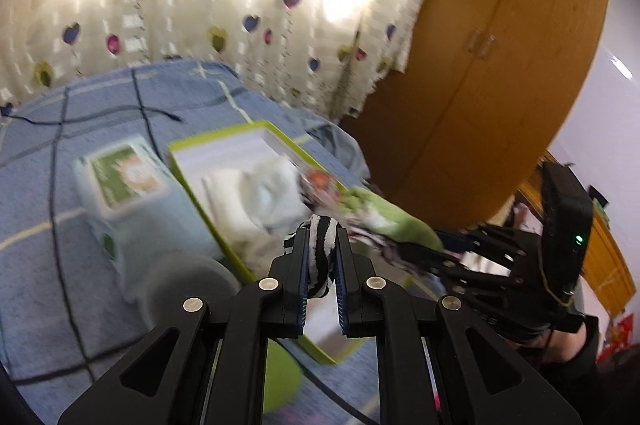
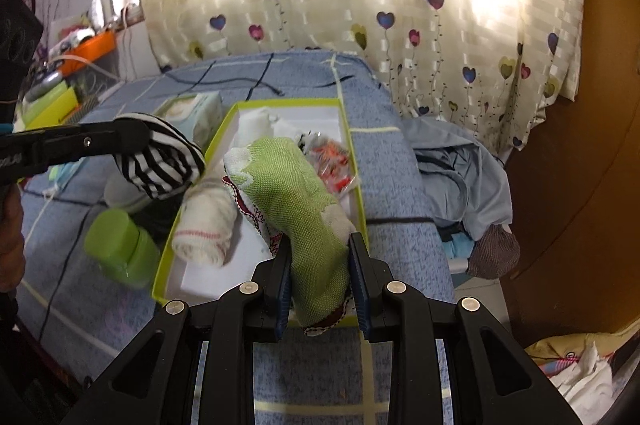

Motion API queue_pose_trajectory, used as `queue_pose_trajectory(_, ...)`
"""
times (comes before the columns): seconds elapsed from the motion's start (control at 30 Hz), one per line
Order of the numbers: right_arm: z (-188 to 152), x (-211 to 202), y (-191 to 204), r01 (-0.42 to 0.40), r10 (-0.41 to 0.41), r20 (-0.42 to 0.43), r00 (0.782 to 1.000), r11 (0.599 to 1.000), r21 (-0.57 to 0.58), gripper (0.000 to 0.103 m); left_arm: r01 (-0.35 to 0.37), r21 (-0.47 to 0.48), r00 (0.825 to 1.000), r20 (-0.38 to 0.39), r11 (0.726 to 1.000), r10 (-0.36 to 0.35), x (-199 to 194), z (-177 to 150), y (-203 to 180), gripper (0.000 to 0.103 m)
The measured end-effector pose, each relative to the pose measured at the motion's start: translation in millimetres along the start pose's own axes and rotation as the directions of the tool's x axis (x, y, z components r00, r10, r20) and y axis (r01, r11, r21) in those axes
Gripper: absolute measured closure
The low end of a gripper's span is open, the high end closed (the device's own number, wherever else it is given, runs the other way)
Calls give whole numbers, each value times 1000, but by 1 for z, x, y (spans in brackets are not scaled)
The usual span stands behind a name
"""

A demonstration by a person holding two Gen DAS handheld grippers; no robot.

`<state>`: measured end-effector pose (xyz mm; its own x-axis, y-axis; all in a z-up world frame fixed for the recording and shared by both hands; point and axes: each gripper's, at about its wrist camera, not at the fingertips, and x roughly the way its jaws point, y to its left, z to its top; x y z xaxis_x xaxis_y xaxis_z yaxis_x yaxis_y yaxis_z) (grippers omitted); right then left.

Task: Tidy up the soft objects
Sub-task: 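Carry the green rolled cloth and the striped sock over the box, then open the right gripper releasing the rolled cloth while the left gripper releases the sock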

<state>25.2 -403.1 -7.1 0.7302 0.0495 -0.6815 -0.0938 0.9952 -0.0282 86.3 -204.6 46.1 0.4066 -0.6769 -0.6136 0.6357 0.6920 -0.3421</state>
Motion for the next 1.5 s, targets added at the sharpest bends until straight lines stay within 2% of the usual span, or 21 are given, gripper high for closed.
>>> queue_pose_trajectory(0.27, -2, 2, 4, 5, -6, -16, 1000, 999, -52, 78, 73, -10, 992, -103, 997, -73, 27, -21, -17, 91)
queue_pose_trajectory(0.53, 0, 16, 4, -11, 10, -36, 999, 999, -47, 77, -1, -26, 983, -185, 1000, -4, 53, -26, -14, 91)
queue_pose_trajectory(0.8, 10, 37, -1, -33, 32, -26, 999, 999, -3, 77, -95, -61, 982, -169, 994, 84, 62, -12, -6, 91)
queue_pose_trajectory(0.97, 19, 49, -5, -43, 44, -12, 999, 999, 19, 77, -132, -78, 980, -159, 988, 119, 72, -2, 0, 91)
queue_pose_trajectory(1.03, 21, 52, -7, -49, 50, -12, 999, 998, 27, 77, -126, -88, 981, -162, 988, 111, 76, -1, 2, 91)
queue_pose_trajectory(1.13, 19, 52, -7, -68, 69, -13, 998, 997, 23, 70, -124, -80, 980, -167, 989, 109, 78, -3, 0, 91)
queue_pose_trajectory(1.2, 16, 48, -9, -93, 93, -9, 996, 995, 31, 46, -122, -74, 979, -173, 990, 107, 79, -4, 0, 91)
queue_pose_trajectory(1.27, 13, 39, -11, -101, 100, 18, 995, 994, 43, 36, -130, -72, 976, -184, 989, 115, 79, -7, 1, 90)
queue_pose_trajectory(1.37, 12, 26, -13, -100, 97, 54, 994, 994, 51, 36, -112, -67, 981, -168, 991, 100, 72, -10, -1, 84)
queue_pose_trajectory(1.5, 14, 14, -14, -83, 79, 76, 994, 995, 50, 36, -100, -40, 986, -139, 994, 94, 62, -12, -7, 83)
